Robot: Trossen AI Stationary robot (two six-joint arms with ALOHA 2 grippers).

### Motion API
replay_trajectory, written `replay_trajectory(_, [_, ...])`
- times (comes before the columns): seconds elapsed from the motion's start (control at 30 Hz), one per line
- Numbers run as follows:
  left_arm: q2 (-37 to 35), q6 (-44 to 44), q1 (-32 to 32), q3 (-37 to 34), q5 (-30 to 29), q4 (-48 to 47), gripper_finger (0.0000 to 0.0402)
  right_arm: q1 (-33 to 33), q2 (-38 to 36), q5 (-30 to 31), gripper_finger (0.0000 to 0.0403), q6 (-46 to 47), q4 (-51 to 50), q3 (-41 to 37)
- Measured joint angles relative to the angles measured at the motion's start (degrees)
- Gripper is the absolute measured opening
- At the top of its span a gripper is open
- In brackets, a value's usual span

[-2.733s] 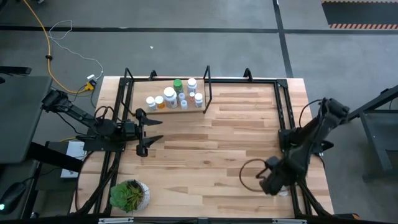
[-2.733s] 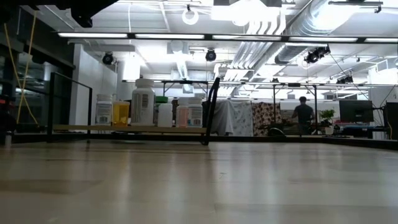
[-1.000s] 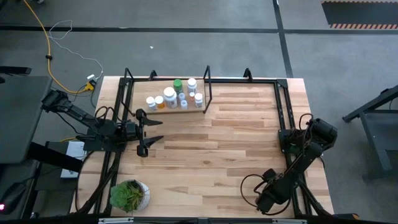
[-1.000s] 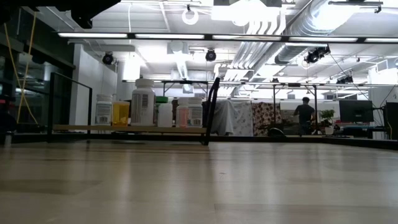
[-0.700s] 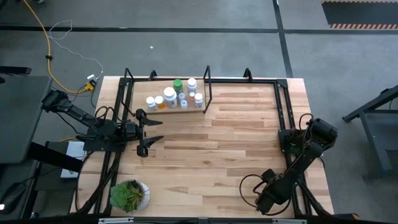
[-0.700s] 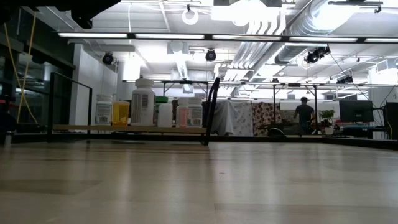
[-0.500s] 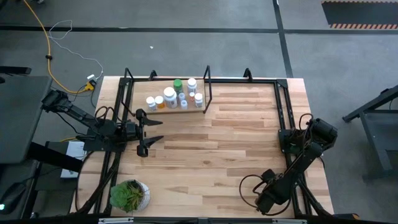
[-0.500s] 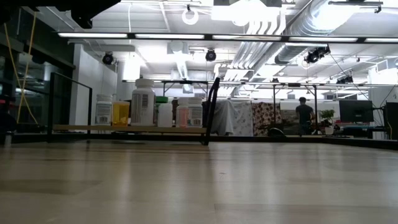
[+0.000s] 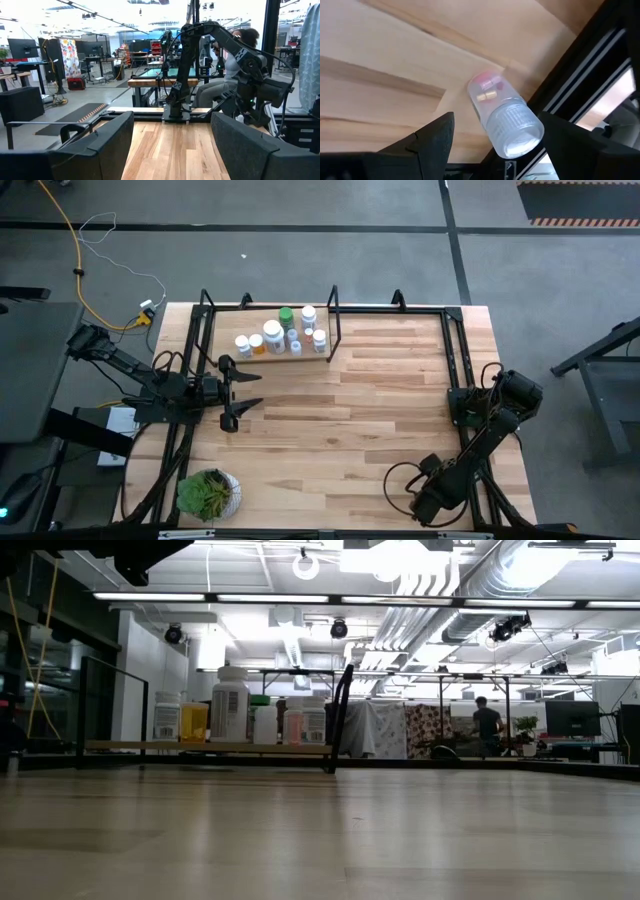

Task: Pick and place medicine bottles onto shelf by color
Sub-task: Put the small green pill bottle on the shelf

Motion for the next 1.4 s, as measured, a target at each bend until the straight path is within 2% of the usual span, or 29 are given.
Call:
replay_trajectory(0.8, [0.0,-0.35,0.0,0.0,0.0,0.02,0.0257,-0.01,0.0,-0.21,0.0279,2.31,2.67,0.0])
replay_trajectory(1.07, [0.0,-0.36,0.0,0.0,0.0,0.02,0.0257,-0.02,0.0,-3.74,0.0279,4.77,2.74,0.0])
replay_trajectory(1.27, [0.0,-0.25,0.01,0.0,0.01,0.02,0.0257,-0.02,0.0,-3.55,0.0279,5.8,3.1,0.0])
replay_trajectory(1.4, [0.0,-0.24,0.02,0.0,0.01,0.02,0.0257,-0.32,0.0,-0.69,0.0279,5.96,4.63,0.0])
